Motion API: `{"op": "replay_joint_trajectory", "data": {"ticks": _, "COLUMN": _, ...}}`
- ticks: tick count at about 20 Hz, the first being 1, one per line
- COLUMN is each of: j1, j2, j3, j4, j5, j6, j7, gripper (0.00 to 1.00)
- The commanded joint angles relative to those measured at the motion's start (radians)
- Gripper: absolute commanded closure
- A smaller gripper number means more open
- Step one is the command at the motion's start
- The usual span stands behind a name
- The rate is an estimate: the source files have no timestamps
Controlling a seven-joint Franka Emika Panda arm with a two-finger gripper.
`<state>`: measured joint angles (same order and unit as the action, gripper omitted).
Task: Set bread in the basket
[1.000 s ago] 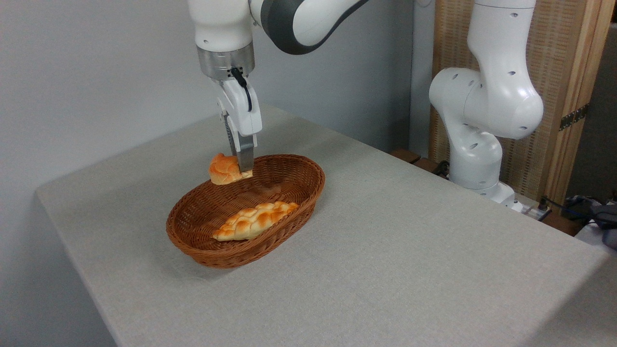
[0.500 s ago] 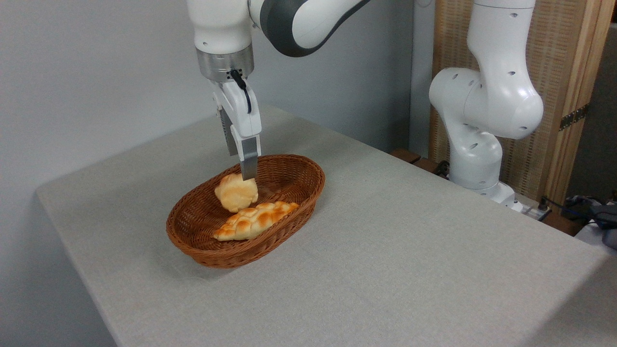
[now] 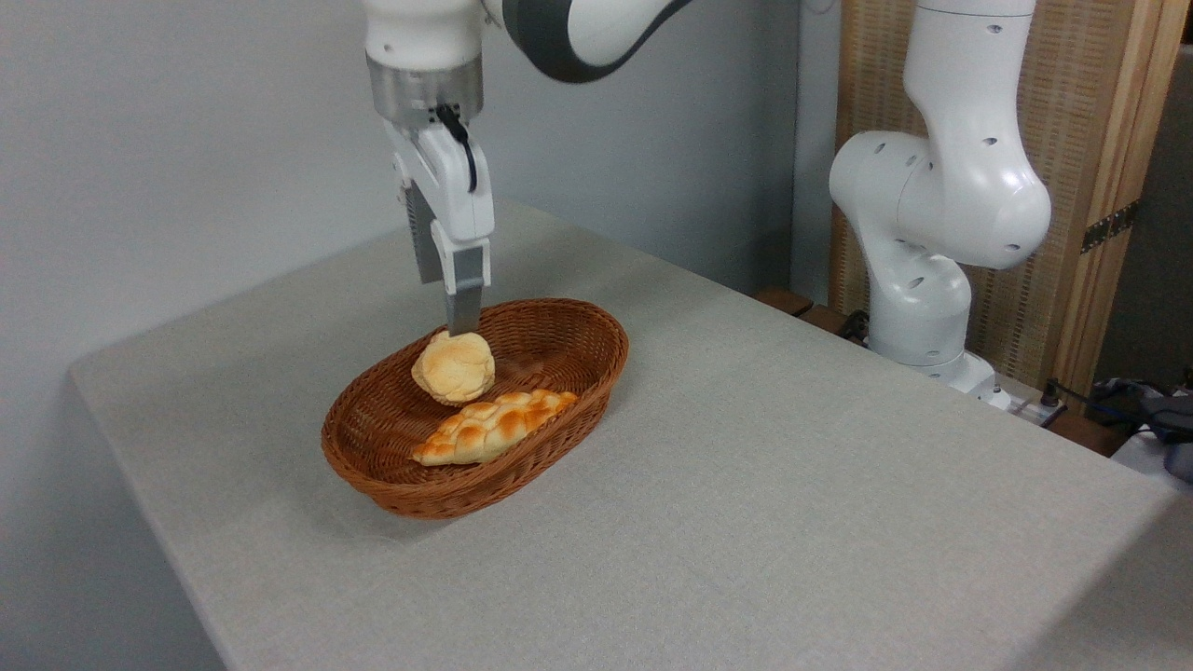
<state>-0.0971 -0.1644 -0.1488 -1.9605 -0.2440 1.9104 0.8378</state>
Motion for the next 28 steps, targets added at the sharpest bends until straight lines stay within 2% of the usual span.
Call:
{"op": "replay_joint_trajectory", "data": {"ticks": 1, "j1": 0.002, "j2": -0.001, "j3": 0.07, "j4": 0.087, "j5": 0.0, "j6": -0.083, "j7": -0.023, "gripper": 0.0}}
{"op": "replay_joint_trajectory", "data": {"ticks": 2, "j1": 0.002, "j2": -0.001, "j3": 0.084, "j4": 0.101, "j5": 0.009, "j6": -0.1, "j7": -0.026, "gripper": 0.0}}
{"op": "replay_joint_trajectory", "data": {"ticks": 6, "j1": 0.0, "j2": 0.029, "j3": 0.139, "j4": 0.215, "j5": 0.132, "j6": -0.24, "j7": -0.042, "gripper": 0.0}}
{"op": "replay_joint_trajectory", "data": {"ticks": 10, "j1": 0.0, "j2": 0.086, "j3": 0.146, "j4": 0.291, "j5": 0.152, "j6": -0.263, "j7": -0.17, "gripper": 0.0}}
{"op": "replay_joint_trajectory", "data": {"ticks": 13, "j1": -0.001, "j2": 0.111, "j3": 0.141, "j4": 0.324, "j5": 0.224, "j6": -0.278, "j7": -0.189, "gripper": 0.0}}
{"op": "replay_joint_trajectory", "data": {"ticks": 17, "j1": -0.003, "j2": 0.149, "j3": 0.146, "j4": 0.374, "j5": 0.226, "j6": -0.278, "j7": -0.19, "gripper": 0.0}}
{"op": "replay_joint_trajectory", "data": {"ticks": 28, "j1": -0.003, "j2": 0.151, "j3": 0.147, "j4": 0.376, "j5": 0.224, "j6": -0.278, "j7": -0.195, "gripper": 0.0}}
